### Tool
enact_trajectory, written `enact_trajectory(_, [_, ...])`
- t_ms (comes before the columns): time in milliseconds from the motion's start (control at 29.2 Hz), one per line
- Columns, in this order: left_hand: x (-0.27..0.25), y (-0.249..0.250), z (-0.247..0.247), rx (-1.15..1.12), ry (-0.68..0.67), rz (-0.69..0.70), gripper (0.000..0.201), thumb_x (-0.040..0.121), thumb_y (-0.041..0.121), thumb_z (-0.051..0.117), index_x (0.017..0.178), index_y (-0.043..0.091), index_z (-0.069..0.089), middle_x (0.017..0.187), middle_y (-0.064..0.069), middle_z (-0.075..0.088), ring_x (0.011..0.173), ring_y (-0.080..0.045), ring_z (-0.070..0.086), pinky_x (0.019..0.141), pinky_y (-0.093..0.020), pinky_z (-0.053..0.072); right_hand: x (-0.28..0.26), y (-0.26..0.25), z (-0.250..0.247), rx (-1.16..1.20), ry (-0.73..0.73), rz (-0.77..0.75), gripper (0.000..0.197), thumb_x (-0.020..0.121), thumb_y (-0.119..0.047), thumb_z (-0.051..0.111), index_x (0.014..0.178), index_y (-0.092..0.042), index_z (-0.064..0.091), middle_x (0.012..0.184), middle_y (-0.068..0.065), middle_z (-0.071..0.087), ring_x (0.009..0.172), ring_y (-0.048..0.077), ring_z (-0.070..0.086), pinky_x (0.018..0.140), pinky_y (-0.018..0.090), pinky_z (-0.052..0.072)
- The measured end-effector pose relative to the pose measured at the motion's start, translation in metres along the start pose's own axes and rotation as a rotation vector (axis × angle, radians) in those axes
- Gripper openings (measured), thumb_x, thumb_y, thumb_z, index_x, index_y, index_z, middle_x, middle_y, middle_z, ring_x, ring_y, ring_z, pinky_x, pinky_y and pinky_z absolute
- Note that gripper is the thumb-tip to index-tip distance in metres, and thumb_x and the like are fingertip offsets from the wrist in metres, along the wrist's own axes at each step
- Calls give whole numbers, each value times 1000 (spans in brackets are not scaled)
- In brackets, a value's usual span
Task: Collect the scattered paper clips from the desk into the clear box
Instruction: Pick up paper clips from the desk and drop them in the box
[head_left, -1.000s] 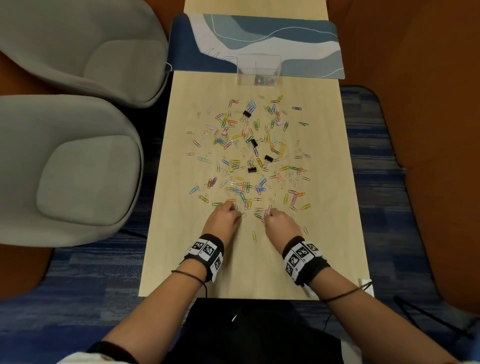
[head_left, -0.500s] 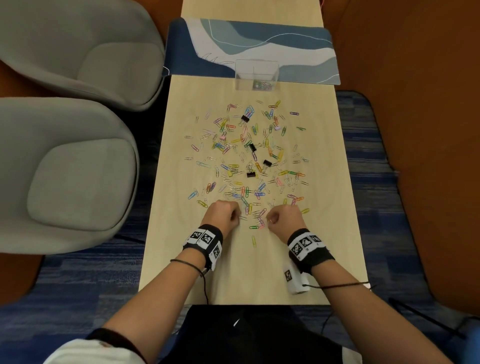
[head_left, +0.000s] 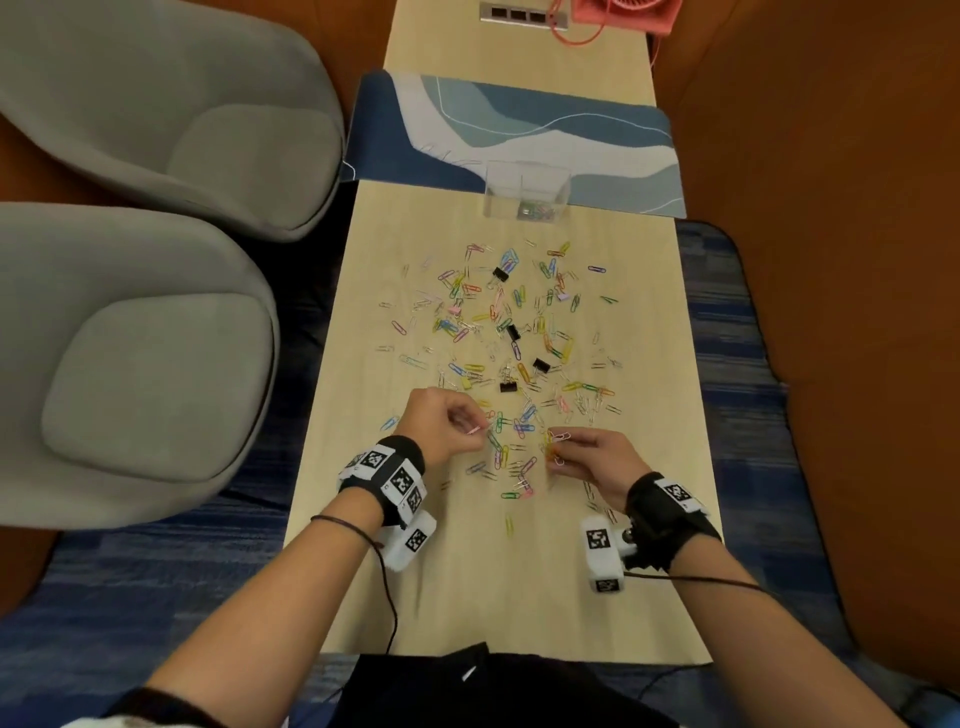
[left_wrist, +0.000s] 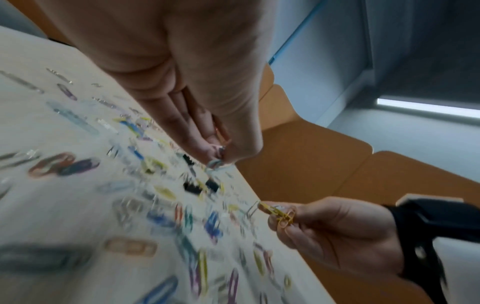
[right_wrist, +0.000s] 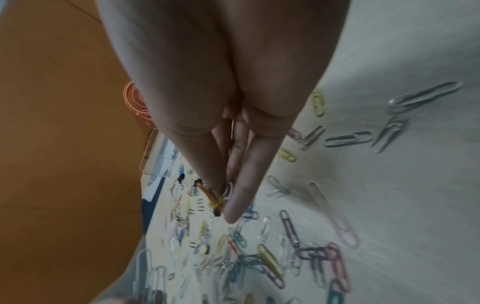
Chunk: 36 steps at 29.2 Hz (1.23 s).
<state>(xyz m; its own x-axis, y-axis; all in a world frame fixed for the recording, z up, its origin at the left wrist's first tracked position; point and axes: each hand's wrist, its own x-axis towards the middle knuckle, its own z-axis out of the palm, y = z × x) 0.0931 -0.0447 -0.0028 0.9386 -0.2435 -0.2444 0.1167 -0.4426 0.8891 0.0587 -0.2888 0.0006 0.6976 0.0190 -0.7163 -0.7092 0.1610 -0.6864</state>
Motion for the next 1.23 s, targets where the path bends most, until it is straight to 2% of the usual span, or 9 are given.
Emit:
enact_trajectory(171, [34, 38, -32, -181, 59, 66, 14, 68, -1, 79, 78, 8, 75, 76, -4, 74, 68, -17, 68, 69, -28, 59, 6, -42, 17, 134, -120, -52, 25, 89, 5, 58, 113, 1, 63, 100, 18, 66, 87, 24, 69, 79, 27, 58])
enact_trajectory(342, [88, 78, -65, -252, 178, 159, 14, 69, -1, 79, 80, 5, 74, 76, -4, 74, 68, -15, 68, 67, -25, 58, 24, -106, 32, 344, -155, -167, 28, 89, 7, 52, 114, 1, 62, 99, 15, 65, 84, 19, 69, 73, 22, 58])
enact_trajectory(479, [142, 105, -91, -249, 243, 206, 14, 70, -1, 79, 81, 4, 73, 76, -4, 74, 68, -13, 68, 66, -22, 58, 52, -165, 32, 485, -125, -260, 39, 79, 3, 58, 119, 3, 57, 104, 17, 63, 85, 19, 68, 72, 22, 58])
enact_trajectory(581, [185, 120, -100, -199, 257, 243, 13, 70, 0, 79, 79, 6, 73, 77, -4, 74, 69, -12, 68, 67, -21, 57, 77, -208, 29, 521, -128, -335, 38, 87, 6, 52, 125, 5, 53, 106, 17, 63, 87, 19, 67, 76, 22, 58])
enact_trajectory(684, [232, 129, -98, -137, 282, 282, 11, 69, 1, 78, 78, 7, 74, 75, -3, 73, 66, -10, 66, 67, -20, 57, 101, -243, 25, 535, -142, -390, 27, 92, 6, 47, 116, 1, 59, 99, 13, 65, 84, 17, 65, 80, 22, 57])
enact_trajectory(787, [279, 131, -88, -53, 268, 313, 10, 67, 3, 77, 75, 10, 74, 70, -4, 71, 60, -7, 62, 63, -21, 57, 127, -268, 22, 543, -128, -419, 22, 92, 6, 48, 108, 0, 61, 93, 11, 65, 77, 15, 67, 76, 21, 58])
enact_trajectory(992, [352, 116, -63, 114, 198, 357, 13, 67, -1, 75, 71, 11, 73, 61, 4, 66, 53, -3, 54, 57, -12, 48, 181, -291, 13, 578, -41, -408, 17, 91, 8, 50, 103, 2, 62, 96, 14, 64, 74, 17, 68, 77, 23, 58])
enact_trajectory(1129, [387, 103, -48, 215, 153, 373, 13, 67, 1, 73, 71, 14, 73, 64, 1, 68, 58, -12, 61, 62, -22, 55, 209, -297, 5, 604, -27, -393, 17, 90, 7, 52, 102, 2, 62, 96, 14, 65, 77, 18, 69, 76, 23, 58])
enact_trajectory(1231, [402, 92, -38, 290, 115, 346, 15, 68, 5, 73, 73, 19, 74, 65, 6, 68, 60, -8, 61, 65, -26, 57, 224, -298, 1, 563, -5, -386, 17, 90, 8, 52, 101, 2, 63, 97, 15, 65, 80, 20, 68, 80, 26, 58])
